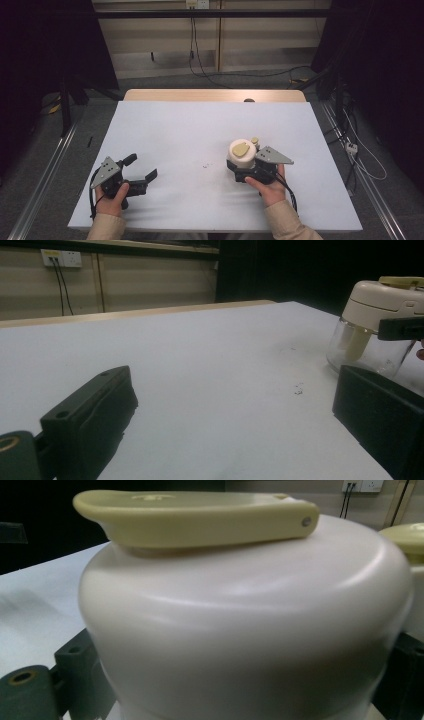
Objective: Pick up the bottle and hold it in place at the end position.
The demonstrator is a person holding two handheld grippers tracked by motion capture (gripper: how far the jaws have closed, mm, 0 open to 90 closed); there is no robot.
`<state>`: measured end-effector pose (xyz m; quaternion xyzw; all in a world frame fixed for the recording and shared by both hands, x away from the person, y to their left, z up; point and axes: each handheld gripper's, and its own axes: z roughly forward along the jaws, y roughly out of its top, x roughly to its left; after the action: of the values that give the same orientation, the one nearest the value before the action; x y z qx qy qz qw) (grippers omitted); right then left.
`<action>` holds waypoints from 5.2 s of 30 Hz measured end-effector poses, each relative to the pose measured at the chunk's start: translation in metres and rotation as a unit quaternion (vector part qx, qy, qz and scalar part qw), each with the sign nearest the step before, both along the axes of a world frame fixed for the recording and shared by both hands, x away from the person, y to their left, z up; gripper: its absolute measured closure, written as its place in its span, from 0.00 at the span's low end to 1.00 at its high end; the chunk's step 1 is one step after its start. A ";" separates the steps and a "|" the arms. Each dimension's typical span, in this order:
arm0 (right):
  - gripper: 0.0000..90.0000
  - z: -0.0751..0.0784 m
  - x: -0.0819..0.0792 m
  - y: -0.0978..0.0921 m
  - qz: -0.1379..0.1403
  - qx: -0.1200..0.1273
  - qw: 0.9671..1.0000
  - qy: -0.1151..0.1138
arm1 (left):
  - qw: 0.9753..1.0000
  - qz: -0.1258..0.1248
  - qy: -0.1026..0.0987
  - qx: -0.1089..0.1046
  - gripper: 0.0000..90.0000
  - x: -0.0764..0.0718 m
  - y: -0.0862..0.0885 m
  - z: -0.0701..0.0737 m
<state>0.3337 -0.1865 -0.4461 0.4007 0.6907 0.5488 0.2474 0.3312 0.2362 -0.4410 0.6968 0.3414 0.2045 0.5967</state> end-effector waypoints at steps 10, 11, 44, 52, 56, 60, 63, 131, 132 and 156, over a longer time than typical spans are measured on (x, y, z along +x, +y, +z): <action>0.07 0.003 0.006 0.004 0.001 -0.001 1.000 -0.006 | 1.000 0.002 -0.001 0.000 0.03 -0.001 0.001 0.000; 0.07 0.003 0.007 0.004 0.000 -0.002 1.000 -0.005 | 1.000 0.002 -0.001 0.001 0.03 -0.001 0.001 0.000; 0.08 0.012 0.025 0.005 -0.007 0.005 1.000 -0.016 | 1.000 -0.009 -0.003 0.004 0.03 0.000 -0.005 -0.001; 0.08 0.014 0.035 0.011 -0.007 0.010 1.000 -0.020 | 1.000 -0.008 -0.006 0.000 0.03 0.000 -0.003 0.000; 0.08 0.013 0.037 0.013 -0.009 0.008 1.000 -0.018 | 1.000 -0.011 -0.005 0.003 0.03 0.000 -0.005 0.000; 0.08 0.014 0.039 0.015 -0.008 0.007 1.000 -0.020 | 1.000 -0.012 -0.006 0.002 0.03 -0.001 -0.004 0.000; 0.08 0.015 0.041 0.016 -0.009 0.007 1.000 -0.023 | 1.000 -0.011 -0.005 0.003 0.03 -0.002 -0.002 -0.001; 0.08 0.005 0.085 0.034 -0.026 0.006 1.000 -0.016 | 1.000 -0.024 0.002 -0.003 0.03 -0.002 -0.004 -0.004; 0.08 0.005 0.086 0.034 -0.027 0.008 1.000 -0.014 | 1.000 -0.023 0.001 -0.003 0.03 -0.002 -0.004 -0.004; 0.08 0.000 0.094 0.044 -0.024 0.010 1.000 -0.008 | 1.000 -0.027 0.006 -0.007 0.03 0.001 -0.007 -0.005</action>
<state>0.4273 -0.1428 -0.4466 0.4150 0.6731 0.5532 0.2622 0.3319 0.2294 -0.4458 0.7028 0.3275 0.1820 0.6047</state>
